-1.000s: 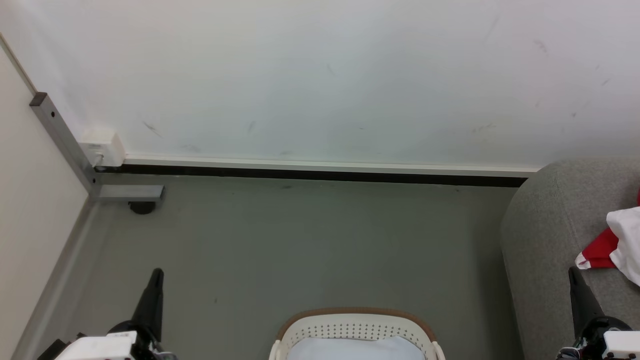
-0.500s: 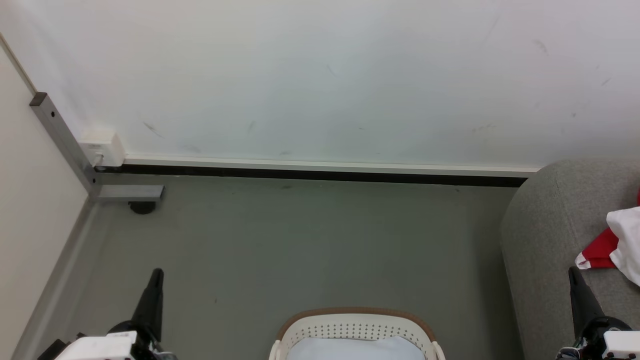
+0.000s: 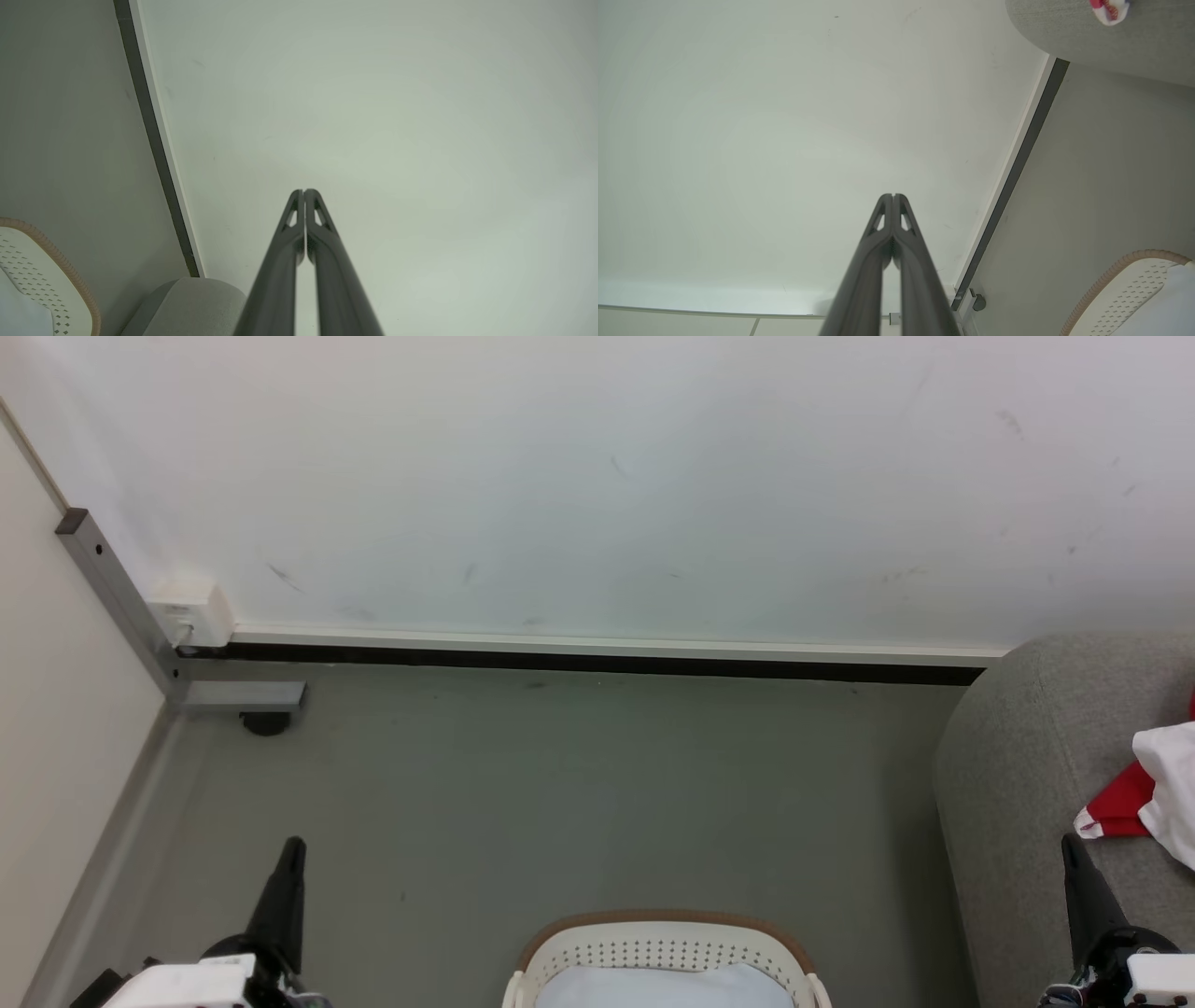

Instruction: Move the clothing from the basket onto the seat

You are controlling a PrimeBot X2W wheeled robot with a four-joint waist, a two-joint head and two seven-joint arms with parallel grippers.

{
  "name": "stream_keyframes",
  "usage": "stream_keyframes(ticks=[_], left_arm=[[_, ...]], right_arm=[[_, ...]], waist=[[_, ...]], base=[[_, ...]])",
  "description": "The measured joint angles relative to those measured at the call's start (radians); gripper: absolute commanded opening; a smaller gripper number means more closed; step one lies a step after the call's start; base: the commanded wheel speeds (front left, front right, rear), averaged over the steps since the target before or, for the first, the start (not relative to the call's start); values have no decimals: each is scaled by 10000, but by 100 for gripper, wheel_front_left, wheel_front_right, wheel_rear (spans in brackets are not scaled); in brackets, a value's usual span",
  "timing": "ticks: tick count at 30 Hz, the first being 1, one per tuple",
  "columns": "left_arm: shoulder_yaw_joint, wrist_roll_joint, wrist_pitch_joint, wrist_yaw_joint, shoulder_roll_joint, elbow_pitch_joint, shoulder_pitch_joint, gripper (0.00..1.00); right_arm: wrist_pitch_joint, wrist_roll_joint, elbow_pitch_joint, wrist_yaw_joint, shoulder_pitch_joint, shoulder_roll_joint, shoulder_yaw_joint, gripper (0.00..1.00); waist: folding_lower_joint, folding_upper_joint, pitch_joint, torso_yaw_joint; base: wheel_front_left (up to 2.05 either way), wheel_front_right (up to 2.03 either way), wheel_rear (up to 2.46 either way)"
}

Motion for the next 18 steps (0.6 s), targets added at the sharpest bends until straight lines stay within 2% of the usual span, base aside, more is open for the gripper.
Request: stream_keyframes(ticks=[18], left_arm=[[-2, 0, 0, 0, 0, 0, 0, 0]], right_arm=[[0, 0, 0, 0, 0, 0, -2, 0]], waist=[[0, 0, 0, 0]], base=[[0, 0, 0]])
